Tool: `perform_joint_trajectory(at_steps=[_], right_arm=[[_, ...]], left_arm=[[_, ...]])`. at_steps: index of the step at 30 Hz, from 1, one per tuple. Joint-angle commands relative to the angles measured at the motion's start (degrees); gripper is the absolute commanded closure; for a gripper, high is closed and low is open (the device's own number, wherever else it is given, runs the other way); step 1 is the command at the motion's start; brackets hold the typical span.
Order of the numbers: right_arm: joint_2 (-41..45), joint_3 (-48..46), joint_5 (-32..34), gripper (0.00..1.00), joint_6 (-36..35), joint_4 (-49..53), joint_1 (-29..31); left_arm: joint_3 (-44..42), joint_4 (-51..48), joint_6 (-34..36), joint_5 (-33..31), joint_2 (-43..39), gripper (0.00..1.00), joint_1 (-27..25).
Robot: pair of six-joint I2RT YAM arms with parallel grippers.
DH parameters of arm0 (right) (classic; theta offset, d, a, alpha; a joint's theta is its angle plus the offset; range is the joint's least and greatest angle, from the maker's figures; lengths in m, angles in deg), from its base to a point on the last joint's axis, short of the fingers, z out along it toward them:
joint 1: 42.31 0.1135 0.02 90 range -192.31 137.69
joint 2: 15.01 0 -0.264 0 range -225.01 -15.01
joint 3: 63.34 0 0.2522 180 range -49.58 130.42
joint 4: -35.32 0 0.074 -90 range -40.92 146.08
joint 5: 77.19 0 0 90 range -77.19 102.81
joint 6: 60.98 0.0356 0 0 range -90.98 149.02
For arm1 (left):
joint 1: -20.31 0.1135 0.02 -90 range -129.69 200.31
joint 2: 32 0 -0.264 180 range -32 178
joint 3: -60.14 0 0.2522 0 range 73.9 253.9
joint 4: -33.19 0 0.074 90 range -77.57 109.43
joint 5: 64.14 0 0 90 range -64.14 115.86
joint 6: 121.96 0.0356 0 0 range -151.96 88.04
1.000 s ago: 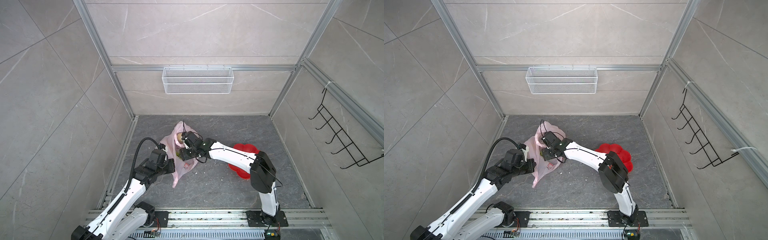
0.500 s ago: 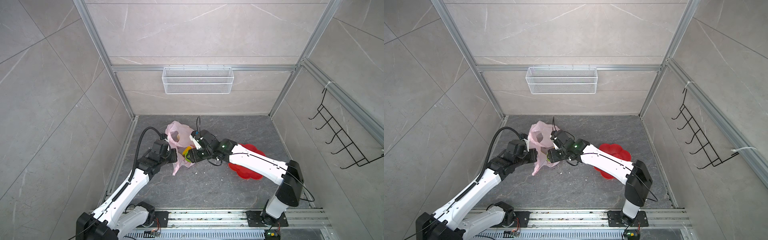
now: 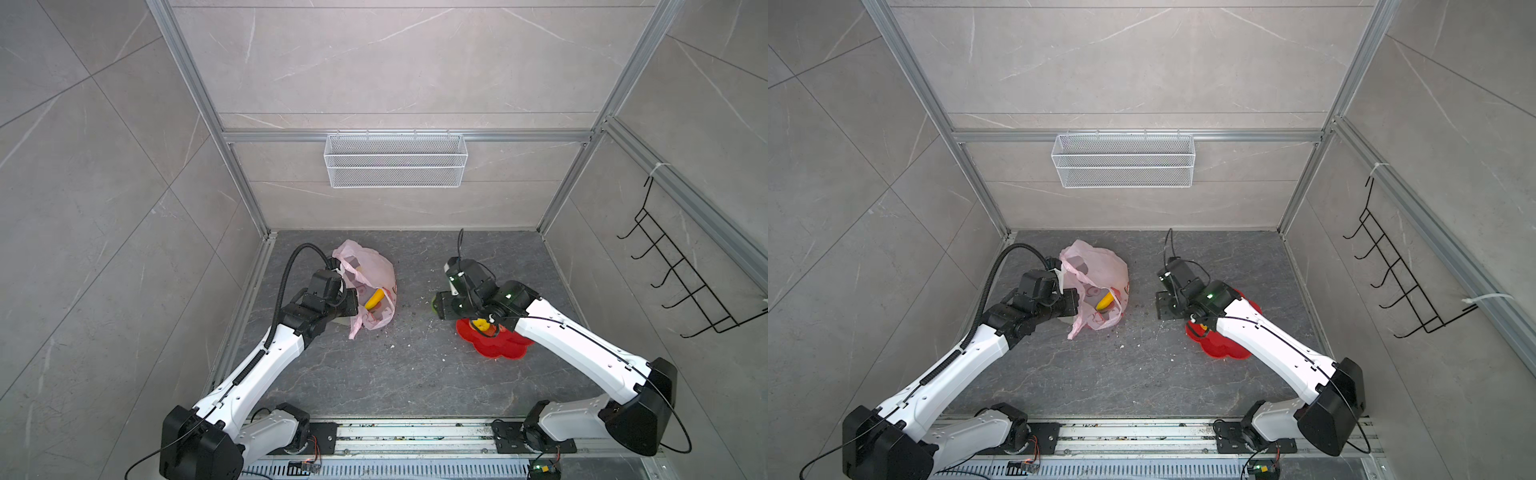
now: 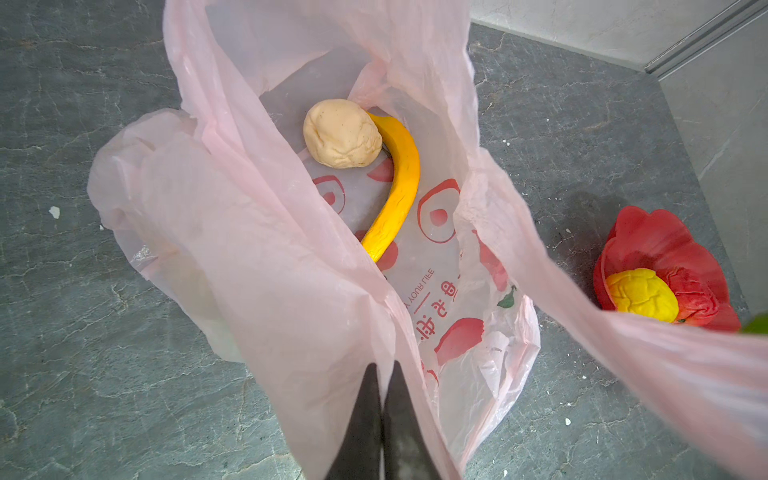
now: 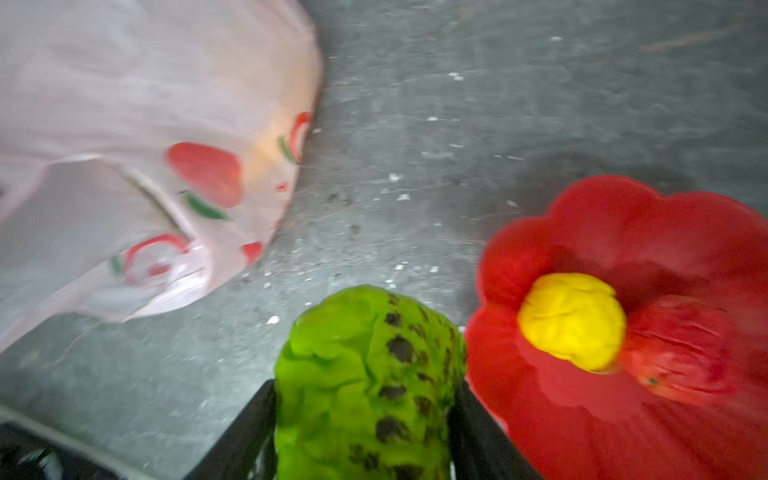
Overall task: Take the fake fruits out of the plastic bag
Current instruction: 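Lift the green custard apple out and carry it to the red bowl, then lower the green custard apple into the red bowl and open the right gripper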
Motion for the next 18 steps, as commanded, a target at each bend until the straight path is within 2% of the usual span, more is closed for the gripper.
perform_joint_trajectory(at_steps=[1, 7, 13, 18], right_arm=[[1.07, -0.42, 5.92, 0.50, -0.67, 1.76, -3.92], [-3.53, -1.67, 8.81, 0.52, -3.59, -1.99, -12.33], [-8.00, -3.95, 4.72, 0.53, -4.80, -6.75, -21.46], [-12.37, -4.91, 3.50, 0.54, -6.16, -8.68, -25.38]], left_arm=[[-0.03, -1.18, -1.11, 1.37, -4.24, 1.00, -0.06], [-1.04, -3.69, -1.96, 2.02, -5.91, 1.00, -0.06], [-1.45, -4.75, -2.60, 1.09, -8.01, 1.00, -0.06], [-1.01, -5.75, -2.76, -0.29, -8.79, 0.99, -0.06]])
